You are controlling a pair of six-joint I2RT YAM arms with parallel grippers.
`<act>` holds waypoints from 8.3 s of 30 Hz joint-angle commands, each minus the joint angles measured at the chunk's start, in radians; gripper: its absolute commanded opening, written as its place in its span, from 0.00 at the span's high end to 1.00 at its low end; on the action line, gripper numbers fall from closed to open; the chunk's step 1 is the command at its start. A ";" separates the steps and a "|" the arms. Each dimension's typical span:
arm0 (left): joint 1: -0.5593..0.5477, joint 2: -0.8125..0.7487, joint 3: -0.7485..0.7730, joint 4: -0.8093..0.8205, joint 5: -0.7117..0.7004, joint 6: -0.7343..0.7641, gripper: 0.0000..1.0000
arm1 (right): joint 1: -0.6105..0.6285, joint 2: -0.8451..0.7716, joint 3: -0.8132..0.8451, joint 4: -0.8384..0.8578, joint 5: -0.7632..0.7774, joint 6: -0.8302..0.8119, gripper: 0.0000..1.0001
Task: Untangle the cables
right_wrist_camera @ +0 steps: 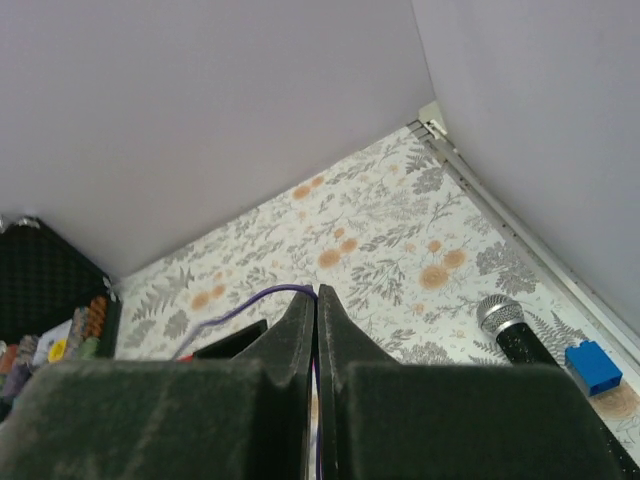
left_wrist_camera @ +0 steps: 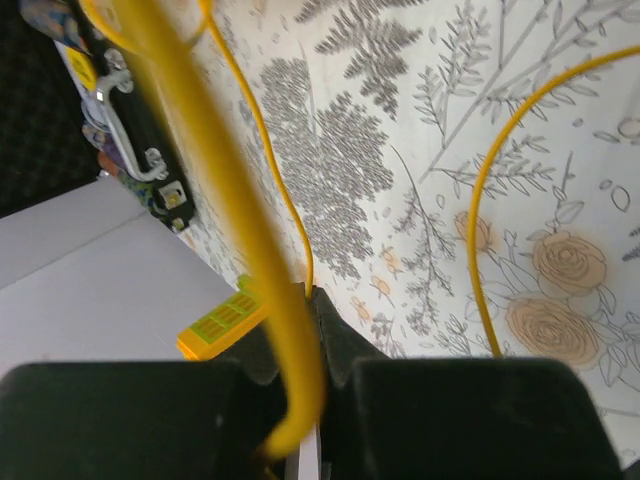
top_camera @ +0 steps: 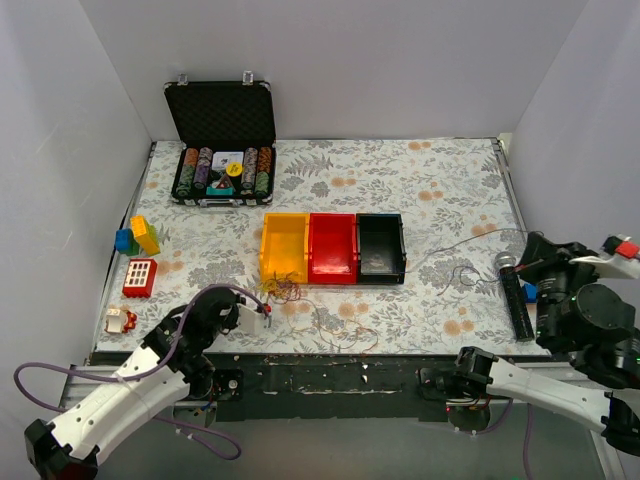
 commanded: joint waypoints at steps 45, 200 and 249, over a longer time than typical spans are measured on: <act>0.004 -0.087 0.191 0.119 0.223 -0.175 1.00 | 0.076 1.034 0.814 -0.800 0.271 0.886 0.99; 0.006 -0.052 0.287 0.205 0.275 -0.175 1.00 | -0.494 1.534 0.420 0.335 -1.380 -0.055 0.58; 0.006 -0.067 0.306 0.368 0.344 -0.252 1.00 | -0.256 1.233 -0.172 1.498 -2.110 0.489 0.43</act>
